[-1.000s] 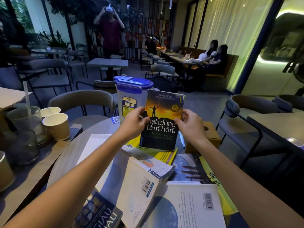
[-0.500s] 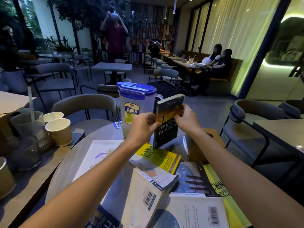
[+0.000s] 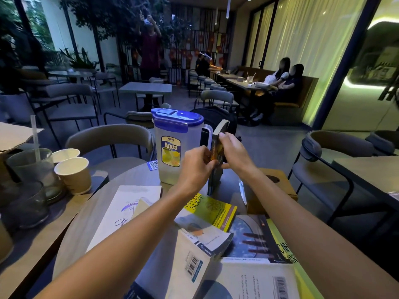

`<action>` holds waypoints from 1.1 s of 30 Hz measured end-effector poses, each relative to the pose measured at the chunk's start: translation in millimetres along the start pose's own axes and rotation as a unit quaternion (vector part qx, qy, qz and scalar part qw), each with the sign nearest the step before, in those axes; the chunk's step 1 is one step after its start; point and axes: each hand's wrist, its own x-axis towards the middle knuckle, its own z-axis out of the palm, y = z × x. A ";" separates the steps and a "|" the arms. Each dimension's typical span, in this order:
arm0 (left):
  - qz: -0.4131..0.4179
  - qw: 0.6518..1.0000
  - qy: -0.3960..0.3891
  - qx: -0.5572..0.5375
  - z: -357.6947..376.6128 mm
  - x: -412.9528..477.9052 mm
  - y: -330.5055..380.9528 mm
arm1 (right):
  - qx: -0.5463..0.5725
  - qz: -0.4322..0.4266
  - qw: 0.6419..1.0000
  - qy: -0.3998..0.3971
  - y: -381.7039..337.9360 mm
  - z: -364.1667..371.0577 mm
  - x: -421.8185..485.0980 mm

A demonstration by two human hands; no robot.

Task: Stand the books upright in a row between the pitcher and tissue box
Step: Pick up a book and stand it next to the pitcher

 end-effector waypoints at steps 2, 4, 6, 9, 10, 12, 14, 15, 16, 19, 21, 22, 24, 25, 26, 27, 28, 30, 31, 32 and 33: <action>-0.009 1.000 -0.010 -0.002 2.0 -2.3 -1.5 | 0.001 0.002 1.000 -0.020 -1.3 0.2 -1.7; -0.017 1.000 -0.025 -0.005 4.4 -4.1 -3.1 | -0.020 -0.003 0.999 -0.026 1.4 1.1 -2.7; -0.028 0.999 -0.035 -0.008 5.3 -4.4 -3.7 | -0.041 -0.005 0.999 -0.019 3.9 2.7 -4.5; -0.038 0.998 -0.039 -0.019 3.0 -4.5 -5.5 | -0.041 -0.012 0.999 -0.019 4.0 4.9 -6.4; -0.036 0.998 -0.038 -0.019 2.0 -5.0 -6.5 | -0.042 -0.017 0.999 -0.021 3.8 5.8 -6.2; -0.029 0.999 -0.036 -0.012 0.5 -6.4 -7.6 | -0.051 -0.029 0.998 -0.022 2.9 7.0 -6.2; -0.027 0.999 -0.042 -0.009 -1.2 -7.8 -7.6 | -0.058 -0.034 0.997 -0.024 1.7 7.9 -6.5; -0.028 0.998 -0.049 -0.008 -2.5 -8.1 -7.1 | -0.057 -0.031 0.998 -0.025 1.6 7.9 -6.6; -0.033 0.998 -0.057 -0.010 -4.1 -8.1 -6.5 | -0.056 -0.028 0.998 -0.026 1.9 7.6 -6.5; -0.055 0.996 -0.068 -0.026 -11.1 -7.0 -5.3 | -0.058 -0.021 0.998 -0.031 3.5 5.1 -6.9; -0.064 0.995 -0.069 -0.033 -17.6 -7.1 -4.7 | -0.058 -0.022 0.997 -0.035 3.6 2.6 -8.1; -0.067 0.995 -0.069 -0.033 -21.3 -7.5 -4.6 | -0.059 -0.025 0.997 -0.035 3.5 0.9 -9.0; -0.070 0.995 -0.072 -0.025 -29.7 -8.8 -5.0 | -0.069 -0.034 0.997 -0.032 2.8 -3.3 -12.8; -0.069 0.994 -0.083 -0.011 -34.3 -9.3 -5.7 | -0.075 -0.036 0.996 -0.030 3.2 -5.8 -16.1; -0.068 0.992 -0.106 0.006 -39.5 -9.9 -7.0 | -0.083 -0.034 0.995 -0.031 4.2 -8.1 -20.4; -0.066 0.988 -0.138 0.022 -45.3 -10.4 -8.7 | -0.095 -0.030 0.994 -0.032 5.3 -10.5 -25.9; -0.067 0.982 -0.171 0.033 -51.6 -11.3 -11.1 | -0.112 -0.025 0.993 -0.036 6.6 -12.9 -32.6; -0.064 0.972 -0.218 0.058 -65.7 -15.0 -16.7 | -0.172 -0.029 0.983 -0.052 10.8 -17.8 -47.5; -0.061 0.969 -0.229 0.074 -72.5 -17.4 -19.6 | -0.220 -0.043 0.972 -0.071 12.9 -20.5 -54.8; -0.060 0.966 -0.236 0.088 -78.7 -20.1 -22.1 | -0.267 -0.061 0.957 -0.098 14.1 -22.4 -62.7; -0.061 0.964 -0.241 0.097 -84.5 -23.2 -24.3 | -0.298 -0.075 0.943 -0.129 13.7 -22.7 -71.3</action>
